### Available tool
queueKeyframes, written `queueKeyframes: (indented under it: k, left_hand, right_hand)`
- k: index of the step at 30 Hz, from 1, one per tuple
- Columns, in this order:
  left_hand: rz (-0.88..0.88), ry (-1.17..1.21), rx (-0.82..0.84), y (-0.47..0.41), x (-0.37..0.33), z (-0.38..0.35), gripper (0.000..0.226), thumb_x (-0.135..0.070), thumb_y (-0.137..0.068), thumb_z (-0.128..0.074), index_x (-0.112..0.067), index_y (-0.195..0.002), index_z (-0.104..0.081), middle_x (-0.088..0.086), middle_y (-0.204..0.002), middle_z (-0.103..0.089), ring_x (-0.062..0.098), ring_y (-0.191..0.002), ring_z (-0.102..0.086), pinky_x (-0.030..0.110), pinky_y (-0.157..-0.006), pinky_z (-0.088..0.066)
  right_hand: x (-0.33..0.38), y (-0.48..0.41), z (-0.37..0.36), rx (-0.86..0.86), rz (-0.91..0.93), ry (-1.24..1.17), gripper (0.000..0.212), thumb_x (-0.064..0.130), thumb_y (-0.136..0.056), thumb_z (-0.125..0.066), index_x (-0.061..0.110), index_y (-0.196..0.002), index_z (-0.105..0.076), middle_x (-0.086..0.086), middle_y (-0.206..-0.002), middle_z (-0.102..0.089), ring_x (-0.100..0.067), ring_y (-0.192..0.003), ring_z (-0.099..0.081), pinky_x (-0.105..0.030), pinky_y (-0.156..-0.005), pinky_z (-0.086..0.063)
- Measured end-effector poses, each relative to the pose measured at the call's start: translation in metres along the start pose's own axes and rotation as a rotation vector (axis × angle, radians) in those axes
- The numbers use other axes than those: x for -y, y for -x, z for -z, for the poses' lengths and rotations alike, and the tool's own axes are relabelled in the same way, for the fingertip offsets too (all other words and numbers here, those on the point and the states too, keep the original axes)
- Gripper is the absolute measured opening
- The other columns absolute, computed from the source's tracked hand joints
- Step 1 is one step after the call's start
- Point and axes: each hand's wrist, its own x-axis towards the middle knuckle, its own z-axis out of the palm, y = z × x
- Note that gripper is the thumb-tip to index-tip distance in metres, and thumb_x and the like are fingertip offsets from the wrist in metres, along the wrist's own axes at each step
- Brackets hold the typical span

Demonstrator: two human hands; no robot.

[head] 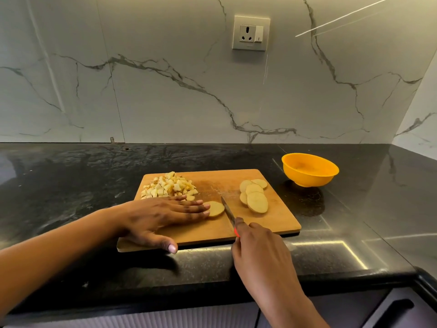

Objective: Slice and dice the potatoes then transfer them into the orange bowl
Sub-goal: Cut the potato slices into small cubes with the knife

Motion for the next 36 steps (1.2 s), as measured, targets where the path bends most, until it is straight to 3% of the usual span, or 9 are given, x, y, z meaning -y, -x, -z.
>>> queueKeyframes:
  k: [10,17,21,24,28,36]
  left_hand:
    - [-0.091,-0.016,-0.044,-0.001,0.005,0.0,0.092,-0.081,-0.081,-0.016,-0.022,-0.151,-0.013,-0.007,-0.159,-0.005,0.009,-0.145,-0.005,0.034,-0.119,-0.006]
    - [-0.101,0.033,-0.055,-0.002,0.009,0.0,0.091,-0.082,-0.08,-0.018,-0.024,-0.15,-0.016,-0.009,-0.158,-0.009,0.007,-0.145,-0.008,0.032,-0.119,-0.01]
    - [-0.096,0.029,-0.06,-0.002,0.012,-0.002,0.092,-0.083,-0.079,-0.017,-0.025,-0.151,-0.012,-0.008,-0.159,-0.006,0.008,-0.145,-0.006,0.039,-0.117,-0.011]
    - [-0.08,0.036,-0.041,-0.002,0.013,-0.003,0.092,-0.084,-0.078,-0.016,-0.028,-0.151,-0.011,-0.013,-0.158,-0.005,0.004,-0.144,-0.006,0.029,-0.117,-0.006]
    - [-0.079,0.079,-0.059,-0.004,0.015,-0.003,0.088,-0.082,-0.079,-0.02,-0.03,-0.15,-0.013,-0.014,-0.157,-0.007,0.001,-0.143,-0.007,0.011,-0.112,0.001]
    - [-0.081,0.032,-0.063,-0.004,0.014,-0.004,0.089,-0.082,-0.079,-0.023,-0.03,-0.15,-0.013,-0.01,-0.157,-0.01,0.001,-0.143,-0.008,0.019,-0.116,-0.006]
  right_hand:
    - [-0.005,-0.004,-0.005,-0.034,-0.021,-0.011,0.048,0.032,-0.102,-0.032,0.024,-0.149,-0.026,0.007,-0.122,-0.056,-0.01,-0.105,-0.055,-0.023,-0.081,-0.043]
    - [-0.005,0.0,-0.001,-0.059,-0.025,-0.017,0.049,0.032,-0.102,-0.032,0.027,-0.15,-0.024,0.011,-0.118,-0.055,-0.007,-0.102,-0.054,-0.02,-0.08,-0.041]
    - [-0.001,0.005,0.005,-0.092,-0.009,-0.036,0.05,0.033,-0.101,-0.034,0.031,-0.15,-0.023,0.014,-0.112,-0.054,-0.004,-0.09,-0.05,-0.016,-0.07,-0.036]
    - [0.006,0.006,0.008,-0.087,-0.001,-0.042,0.05,0.033,-0.101,-0.036,0.033,-0.149,-0.026,0.017,-0.109,-0.053,-0.003,-0.084,-0.044,-0.013,-0.058,-0.031]
    - [0.01,0.003,0.008,-0.063,-0.004,-0.01,0.048,0.031,-0.101,-0.035,0.031,-0.149,-0.027,0.014,-0.115,-0.055,-0.005,-0.097,-0.051,-0.016,-0.067,-0.029]
    - [0.023,-0.022,-0.011,0.095,-0.004,0.174,0.053,0.016,-0.102,-0.04,0.014,-0.151,-0.019,-0.001,-0.129,-0.05,-0.018,-0.108,-0.055,-0.024,-0.069,-0.032]
